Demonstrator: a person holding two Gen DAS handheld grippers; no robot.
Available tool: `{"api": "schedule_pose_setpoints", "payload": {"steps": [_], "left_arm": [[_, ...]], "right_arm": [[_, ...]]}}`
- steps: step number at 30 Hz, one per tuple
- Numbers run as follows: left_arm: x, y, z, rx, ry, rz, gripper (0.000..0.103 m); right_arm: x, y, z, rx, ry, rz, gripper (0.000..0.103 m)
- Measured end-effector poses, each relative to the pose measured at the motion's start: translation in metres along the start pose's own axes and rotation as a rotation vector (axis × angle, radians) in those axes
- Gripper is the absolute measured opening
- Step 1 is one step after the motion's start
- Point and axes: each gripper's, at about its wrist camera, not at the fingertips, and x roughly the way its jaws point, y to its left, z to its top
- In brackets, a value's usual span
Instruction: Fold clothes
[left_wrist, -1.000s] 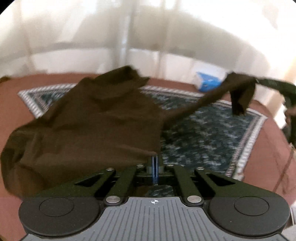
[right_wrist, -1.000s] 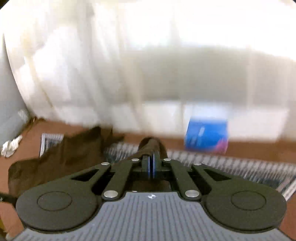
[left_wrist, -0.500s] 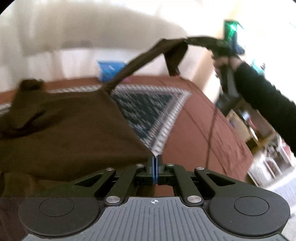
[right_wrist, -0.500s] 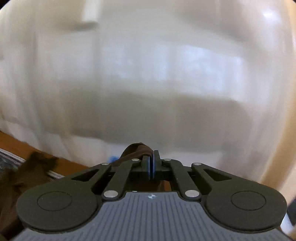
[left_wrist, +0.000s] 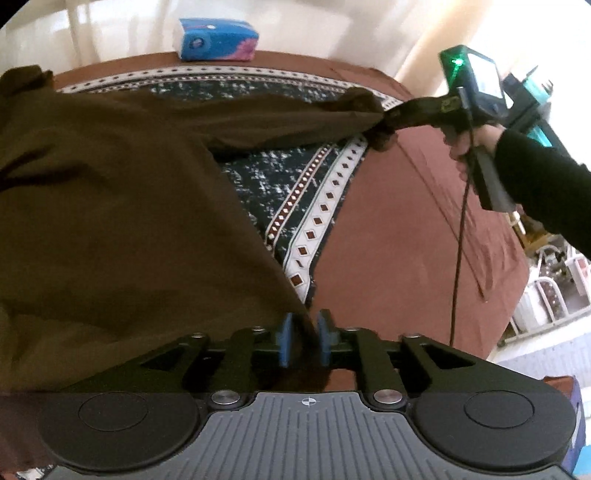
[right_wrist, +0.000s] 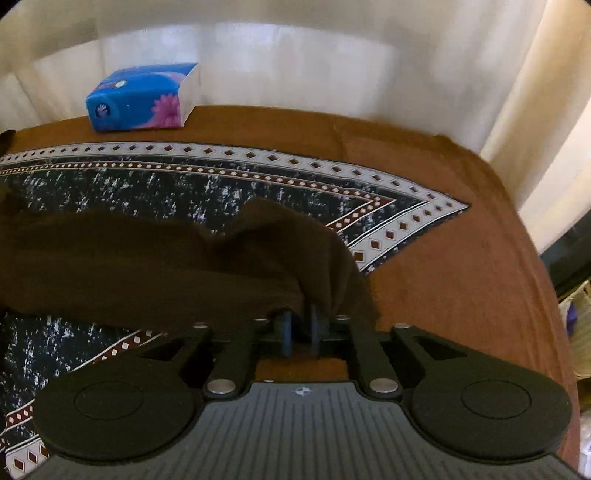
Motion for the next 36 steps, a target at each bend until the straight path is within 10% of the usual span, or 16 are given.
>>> {"api": "schedule_pose_setpoints", "payload": {"steps": [3, 11, 19, 26, 36], "left_arm": [[-0.032, 0.002, 0.002, -0.015, -0.086, -0.019, 0.058], [-0.118, 0.044, -0.031, -0.121, -0.259, 0.152, 0.071], [-0.132, 0.105, -0.099, -0.269, -0.199, 0.383, 0.071], [-0.142, 0.155, -0.154, -0.391, -0.152, 0.568, 0.071], [-0.133, 0.195, -0.159, -0.446, -0.218, 0.495, 0.071]], "right_arm": [[-0.031, 0.007, 0.009, 0.007, -0.12, -0.016, 0.061], [-0.122, 0.034, 0.011, 0.009, -0.381, 0.158, 0.073], [-0.145, 0.091, -0.077, -0.029, -0.184, 0.583, 0.077], [-0.163, 0.12, -0.152, -0.07, -0.032, 0.622, 0.077], [-0.164, 0.169, -0.181, -0.099, 0.016, 0.556, 0.077]]}}
